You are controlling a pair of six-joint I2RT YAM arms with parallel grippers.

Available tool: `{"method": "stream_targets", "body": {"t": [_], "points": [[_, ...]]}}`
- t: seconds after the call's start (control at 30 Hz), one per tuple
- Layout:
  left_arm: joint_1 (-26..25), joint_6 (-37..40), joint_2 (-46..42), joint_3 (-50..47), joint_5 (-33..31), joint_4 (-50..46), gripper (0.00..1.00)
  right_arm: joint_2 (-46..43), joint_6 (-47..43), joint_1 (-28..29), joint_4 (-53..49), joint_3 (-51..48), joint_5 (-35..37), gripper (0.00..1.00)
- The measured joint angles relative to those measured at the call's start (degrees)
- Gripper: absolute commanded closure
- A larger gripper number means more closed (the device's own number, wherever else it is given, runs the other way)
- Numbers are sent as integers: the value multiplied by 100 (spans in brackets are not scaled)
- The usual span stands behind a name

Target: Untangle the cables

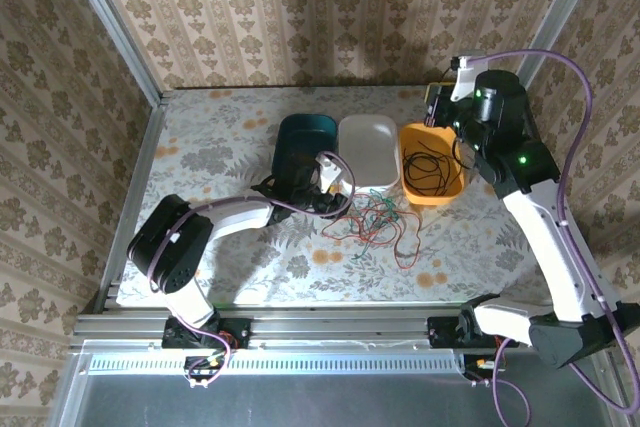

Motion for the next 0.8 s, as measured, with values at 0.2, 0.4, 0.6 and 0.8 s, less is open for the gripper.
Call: {"method": "stream_targets", "body": {"t": [0.2, 0.4, 0.6, 0.8], "points": [[-4, 9, 0, 0, -85, -24, 33, 651, 168, -382, -151, -310, 308, 100], [-4, 9, 0, 0, -151, -28, 32, 1814, 555, -450, -616, -907, 367, 100], [-4, 11, 0, 0, -177, -31, 32, 2909, 868, -501, -1027, -1086, 74, 100], [-4, 11, -4, -11, -205, -37, 32, 3755, 920, -546, -1139, -1008, -682, 100]]}}
